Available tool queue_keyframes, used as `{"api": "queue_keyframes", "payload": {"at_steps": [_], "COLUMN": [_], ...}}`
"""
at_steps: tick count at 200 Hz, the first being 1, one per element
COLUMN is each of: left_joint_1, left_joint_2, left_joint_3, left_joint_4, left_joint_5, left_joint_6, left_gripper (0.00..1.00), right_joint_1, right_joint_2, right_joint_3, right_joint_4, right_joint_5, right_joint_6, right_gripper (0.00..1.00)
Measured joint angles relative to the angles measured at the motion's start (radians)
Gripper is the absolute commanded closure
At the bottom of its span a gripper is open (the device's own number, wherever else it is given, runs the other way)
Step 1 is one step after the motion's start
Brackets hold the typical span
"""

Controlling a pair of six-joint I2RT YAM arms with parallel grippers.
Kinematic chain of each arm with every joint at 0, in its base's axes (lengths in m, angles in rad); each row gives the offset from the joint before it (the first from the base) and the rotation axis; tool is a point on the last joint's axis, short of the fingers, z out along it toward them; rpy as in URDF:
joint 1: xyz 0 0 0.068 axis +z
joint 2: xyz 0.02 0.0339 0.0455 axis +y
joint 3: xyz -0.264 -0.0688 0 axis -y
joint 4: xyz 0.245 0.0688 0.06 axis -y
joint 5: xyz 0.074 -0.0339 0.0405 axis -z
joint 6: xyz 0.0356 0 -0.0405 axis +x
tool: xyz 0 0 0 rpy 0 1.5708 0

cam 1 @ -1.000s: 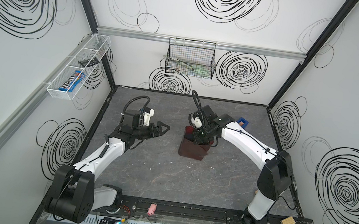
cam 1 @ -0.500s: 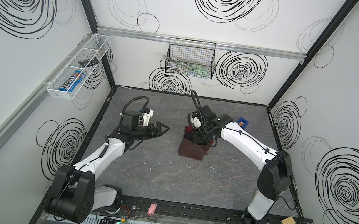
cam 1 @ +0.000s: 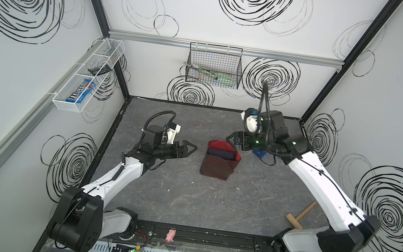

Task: Wrap a gift box in wrapping paper
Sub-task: Press the gift box onto the wrapping paper, then fold the wrapping paper for the gift box.

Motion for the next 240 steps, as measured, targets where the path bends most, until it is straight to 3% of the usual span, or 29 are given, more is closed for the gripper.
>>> {"api": "queue_keyframes", "payload": {"at_steps": [38, 63, 80, 115, 157, 178, 195, 221, 240], "left_joint_1": [-0.038, -0.069, -0.091, -0.111, -0.112, -0.112, -0.112, -0.113, -0.113], "left_joint_2": [-0.017, -0.106, -0.164, -0.169, -0.165, -0.163, -0.153, -0.134, -0.130], "left_joint_3": [0.033, 0.012, 0.008, 0.008, 0.008, 0.014, 0.027, 0.047, 0.048], "left_joint_4": [-0.021, -0.028, -0.037, -0.090, -0.146, -0.172, -0.203, -0.228, -0.238], "left_joint_5": [-0.006, -0.036, -0.066, -0.100, -0.182, -0.210, -0.222, -0.225, -0.225], "left_joint_6": [0.088, 0.138, 0.157, 0.183, 0.188, 0.190, 0.194, 0.200, 0.201], "left_gripper": [0.04, 0.04, 0.04, 0.04, 0.04, 0.04, 0.04, 0.04, 0.04], "right_joint_1": [-0.143, -0.164, -0.170, -0.147, 0.053, 0.111, 0.123, 0.127, 0.129], "right_joint_2": [-0.377, -0.496, -0.465, -0.352, -0.281, -0.228, -0.195, -0.142, -0.082], "right_joint_3": [-0.431, -0.536, -0.509, -0.517, -0.542, -0.543, -0.553, -0.557, -0.536], "right_joint_4": [0.306, 0.401, 0.425, 0.469, 0.485, 0.499, 0.519, 0.550, 0.552], "right_joint_5": [-0.007, -0.042, -0.093, -0.267, -0.317, -0.322, -0.311, -0.261, -0.216], "right_joint_6": [0.019, 0.011, -0.001, 0.016, 0.054, 0.083, 0.111, 0.146, 0.153], "right_gripper": [0.03, 0.03, 0.00, 0.08, 0.13, 0.22, 0.41, 0.61, 0.67]}}
